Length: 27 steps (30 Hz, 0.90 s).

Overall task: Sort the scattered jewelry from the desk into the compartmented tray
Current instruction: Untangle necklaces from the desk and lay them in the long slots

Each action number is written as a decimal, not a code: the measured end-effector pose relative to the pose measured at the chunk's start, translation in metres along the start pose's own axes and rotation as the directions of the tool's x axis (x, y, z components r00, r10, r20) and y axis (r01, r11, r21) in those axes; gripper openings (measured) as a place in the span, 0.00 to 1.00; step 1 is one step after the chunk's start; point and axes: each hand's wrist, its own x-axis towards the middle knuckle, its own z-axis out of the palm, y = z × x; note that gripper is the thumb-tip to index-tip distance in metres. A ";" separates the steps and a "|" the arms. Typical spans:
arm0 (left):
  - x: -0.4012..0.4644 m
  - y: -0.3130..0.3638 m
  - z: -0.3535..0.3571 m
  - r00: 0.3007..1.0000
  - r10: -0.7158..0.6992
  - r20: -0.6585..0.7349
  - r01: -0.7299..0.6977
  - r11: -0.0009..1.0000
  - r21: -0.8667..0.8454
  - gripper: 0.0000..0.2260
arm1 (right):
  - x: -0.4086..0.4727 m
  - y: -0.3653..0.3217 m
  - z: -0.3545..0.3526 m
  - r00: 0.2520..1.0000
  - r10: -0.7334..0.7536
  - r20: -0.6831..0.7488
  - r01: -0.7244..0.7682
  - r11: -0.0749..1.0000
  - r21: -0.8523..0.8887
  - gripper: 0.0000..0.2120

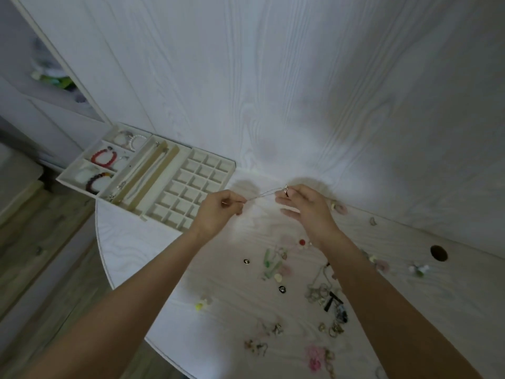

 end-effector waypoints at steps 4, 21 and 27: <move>-0.009 0.005 -0.012 0.999 -0.014 0.045 0.010 0.996 0.091 0.04 | -0.012 -0.022 0.010 0.998 0.026 0.065 -0.040 0.973 0.229 0.10; -0.014 0.018 -0.043 0.946 -0.318 0.065 0.246 0.570 -0.784 0.13 | -0.009 -0.047 0.035 0.984 0.038 -0.173 0.009 0.964 0.267 0.12; -0.018 0.028 -0.061 0.955 -0.295 -0.022 0.209 0.727 -0.654 0.17 | -0.008 -0.045 0.045 0.991 0.117 -0.070 -0.080 0.913 0.399 0.16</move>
